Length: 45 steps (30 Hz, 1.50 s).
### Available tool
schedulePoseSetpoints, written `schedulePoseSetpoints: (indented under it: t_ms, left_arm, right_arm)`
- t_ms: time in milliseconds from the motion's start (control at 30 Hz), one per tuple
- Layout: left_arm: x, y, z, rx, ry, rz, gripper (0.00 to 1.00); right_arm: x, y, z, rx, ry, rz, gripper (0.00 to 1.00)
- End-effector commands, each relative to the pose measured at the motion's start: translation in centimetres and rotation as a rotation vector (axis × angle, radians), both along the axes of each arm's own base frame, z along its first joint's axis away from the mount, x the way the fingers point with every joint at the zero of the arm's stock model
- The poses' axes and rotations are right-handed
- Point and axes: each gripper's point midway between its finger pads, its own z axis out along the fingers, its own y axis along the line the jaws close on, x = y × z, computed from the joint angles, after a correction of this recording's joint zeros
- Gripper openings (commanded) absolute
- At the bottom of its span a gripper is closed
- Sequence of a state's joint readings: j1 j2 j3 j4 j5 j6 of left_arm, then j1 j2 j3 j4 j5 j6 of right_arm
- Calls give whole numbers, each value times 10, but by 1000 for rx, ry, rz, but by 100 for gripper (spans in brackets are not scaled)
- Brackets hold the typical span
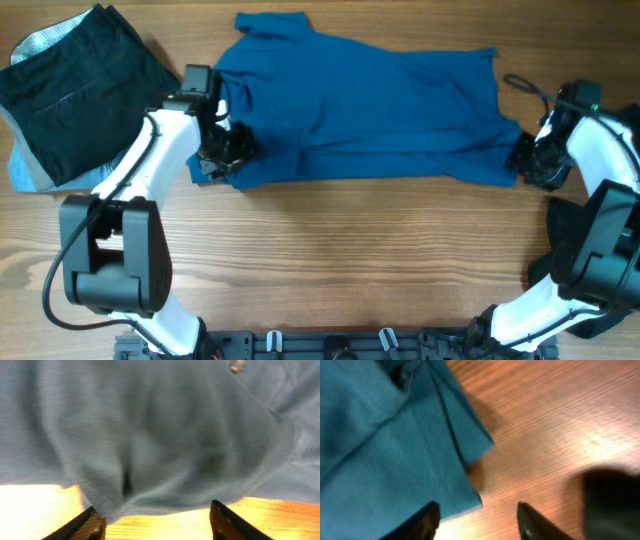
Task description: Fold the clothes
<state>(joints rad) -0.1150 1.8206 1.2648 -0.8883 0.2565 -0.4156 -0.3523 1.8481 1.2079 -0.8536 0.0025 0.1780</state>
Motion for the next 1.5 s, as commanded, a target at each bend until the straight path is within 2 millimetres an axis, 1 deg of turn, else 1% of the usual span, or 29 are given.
schedulePoseSetpoints:
  t_ms: [0, 100, 133, 167, 200, 233, 333, 367, 467, 533, 567, 600, 667, 733, 767, 800, 867, 900, 933, 1000, 1033, 1067, 1167, 1200, 1233, 1300, 1333, 1367, 1467]
  left_arm:
    - [0, -4, -6, 66, -14, -51, 67]
    - [11, -7, -4, 61, -62, -51, 67]
    - [14, -8, -4, 59, -78, -50, 67]
    - [17, -8, -3, 57, -87, -50, 66]
    - [18, -8, -4, 57, -90, -50, 66]
    - [17, -8, -6, 58, -83, -50, 66]
    - [14, -8, -21, 63, -41, -51, 65]
    - [10, -8, -36, 66, 2, -55, 64]
    - [4, -8, -60, 75, 66, -59, 62]
    - [6, -8, -67, 77, 65, -59, 63]
    - [10, -7, -69, 82, 54, -58, 64]
    - [14, -8, -71, 83, 40, -57, 64]
    - [13, -7, -75, 86, 47, -57, 64]
    - [10, 0, -79, 128, 63, -54, 64]
    - [8, 3, -80, 144, 71, -53, 63]
    - [7, 4, -80, 148, 76, -54, 63]
    - [5, 4, -80, 149, 85, -54, 62]
    - [3, 5, -80, 150, 92, -55, 62]
    - [-3, 6, -80, 154, 117, -56, 62]
    - [-14, 7, -79, 160, 161, -59, 64]
    - [-15, 8, -77, 160, 164, -61, 66]
    - [-12, 7, -70, 158, 141, -63, 67]
    - [14, 3, -27, 135, -13, -51, 69]
    - [17, 2, -18, 131, -46, -49, 70]
    - [19, 1, -11, 123, -66, -48, 73]
    - [17, -18, 2, 19, -84, -88, 81]
    - [15, -30, 5, -33, -93, -141, 82]
    - [13, -35, 5, -34, -98, -176, 81]
    - [0, -60, 4, -22, -117, -363, 82]
  right_arm:
    - [-1, 16, -29, 80, -42, 28, 48]
    - [-1, 20, -42, 89, -77, 30, 47]
    - [-2, 20, -45, 85, -80, 30, 43]
    - [-4, 19, -45, 81, -74, 29, 23]
    - [-4, 20, -45, 82, -70, 29, 12]
    - [-6, 20, -45, 84, -63, 28, 4]
    - [-20, 14, -47, 40, -1, 19, 4]
    - [-29, 8, -47, 6, 42, 15, 4]
    - [-29, 6, -45, -7, 49, 8, 4]
    - [-27, -8, -37, -72, 67, -32, 4]
    - [-23, -20, -28, -129, 70, -64, 4]
    - [-10, -32, -16, -183, 40, -78, 4]
    - [4, -53, -1, -287, -1, -93, 5]
    - [2, -74, 7, -410, 13, -116, 6]
    - [2, -81, 9, -440, 10, -128, 8]
    - [1, -83, 9, -433, 7, -136, 13]
    - [-2, -78, 5, -384, 13, -136, 27]
    - [-6, -71, 2, -342, 29, -128, 38]
    - [-12, -67, 0, -326, 54, -124, 41]
    - [-19, -59, -3, -288, 84, -114, 41]
    - [-19, -53, -5, -249, 79, -109, 41]
    - [-15, -42, -7, -186, 60, -94, 41]
    - [22, 6, -1, 108, -117, -1, 42]
    - [32, 20, 3, 188, -172, 23, 42]
    - [38, 26, 5, 227, -202, 24, 42]
    - [39, 25, 5, 224, -206, 26, 43]
    - [39, 25, 5, 224, -205, 27, 44]
    - [38, 25, 5, 224, -204, 27, 47]
    - [34, 27, 0, 229, -194, 24, 47]
